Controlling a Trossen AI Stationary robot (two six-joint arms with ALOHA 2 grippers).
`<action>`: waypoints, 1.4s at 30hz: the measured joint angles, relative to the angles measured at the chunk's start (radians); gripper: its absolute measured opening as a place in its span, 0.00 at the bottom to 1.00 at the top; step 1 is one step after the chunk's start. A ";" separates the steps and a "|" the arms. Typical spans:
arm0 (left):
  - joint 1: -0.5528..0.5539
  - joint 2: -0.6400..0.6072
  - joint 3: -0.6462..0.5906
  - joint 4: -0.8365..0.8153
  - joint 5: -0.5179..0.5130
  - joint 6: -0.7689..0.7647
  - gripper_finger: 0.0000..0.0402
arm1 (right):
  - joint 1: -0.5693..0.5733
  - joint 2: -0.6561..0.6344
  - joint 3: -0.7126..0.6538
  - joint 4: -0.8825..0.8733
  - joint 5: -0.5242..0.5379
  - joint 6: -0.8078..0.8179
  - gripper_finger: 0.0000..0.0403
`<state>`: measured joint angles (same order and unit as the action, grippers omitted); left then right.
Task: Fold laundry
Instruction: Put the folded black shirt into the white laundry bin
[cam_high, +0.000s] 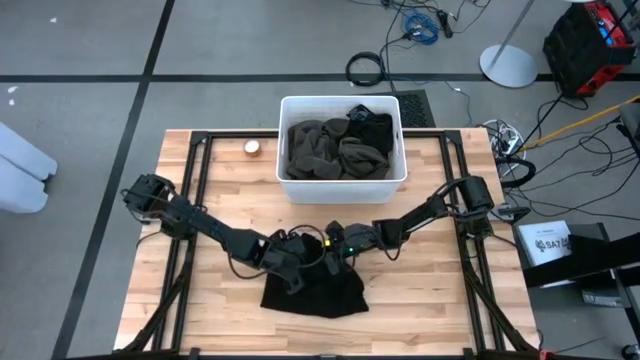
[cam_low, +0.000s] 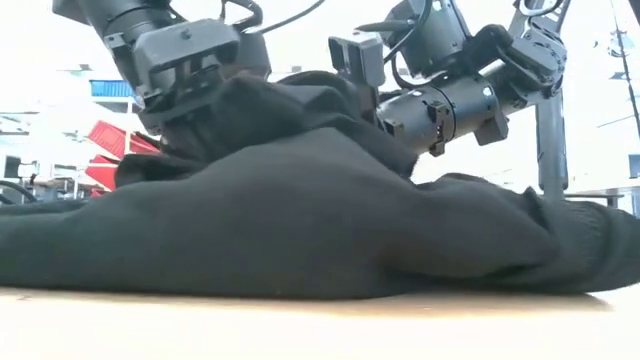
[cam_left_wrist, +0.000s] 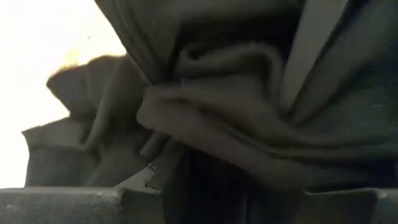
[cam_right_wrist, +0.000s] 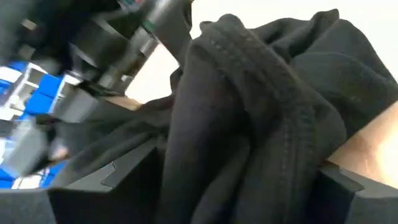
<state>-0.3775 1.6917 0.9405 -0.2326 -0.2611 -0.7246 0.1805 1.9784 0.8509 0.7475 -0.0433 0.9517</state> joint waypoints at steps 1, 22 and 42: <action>0.004 0.000 0.000 0.018 0.001 0.003 0.41 | 0.002 0.003 0.000 -0.010 0.000 -0.002 0.73; 0.026 -0.049 0.045 -0.136 -0.014 0.085 0.41 | 0.014 0.033 0.005 -0.012 -0.060 -0.109 0.08; -0.181 -0.493 0.141 -0.455 -0.448 0.072 0.41 | 0.117 -0.403 0.003 -0.313 0.072 -0.310 0.08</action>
<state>-0.5580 1.1982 1.0813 -0.6880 -0.7090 -0.6524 0.2977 1.5756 0.8543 0.4350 0.0285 0.6414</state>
